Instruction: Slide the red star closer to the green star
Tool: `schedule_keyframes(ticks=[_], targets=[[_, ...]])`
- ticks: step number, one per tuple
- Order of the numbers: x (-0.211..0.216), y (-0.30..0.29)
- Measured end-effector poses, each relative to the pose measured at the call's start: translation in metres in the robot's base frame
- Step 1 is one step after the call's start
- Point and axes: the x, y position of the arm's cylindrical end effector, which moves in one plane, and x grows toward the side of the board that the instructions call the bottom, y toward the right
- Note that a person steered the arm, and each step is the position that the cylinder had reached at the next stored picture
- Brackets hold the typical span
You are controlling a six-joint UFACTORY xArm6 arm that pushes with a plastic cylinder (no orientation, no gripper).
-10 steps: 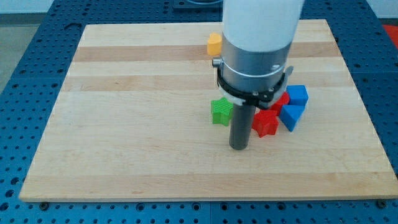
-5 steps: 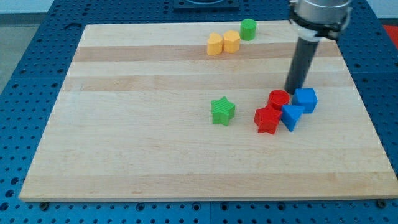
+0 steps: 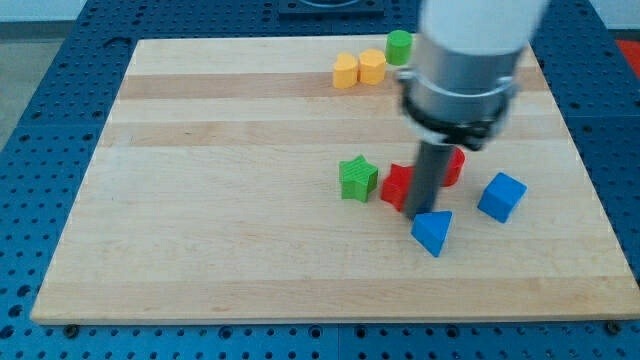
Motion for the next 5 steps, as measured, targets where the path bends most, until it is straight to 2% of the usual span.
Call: schedule_keyframes(ticks=[1, 2, 3, 4, 5], targets=[[0.013, -0.002], [0.043, 0.045], [0.045, 0.047], [0.021, 0.004], [-0.013, 0.003]])
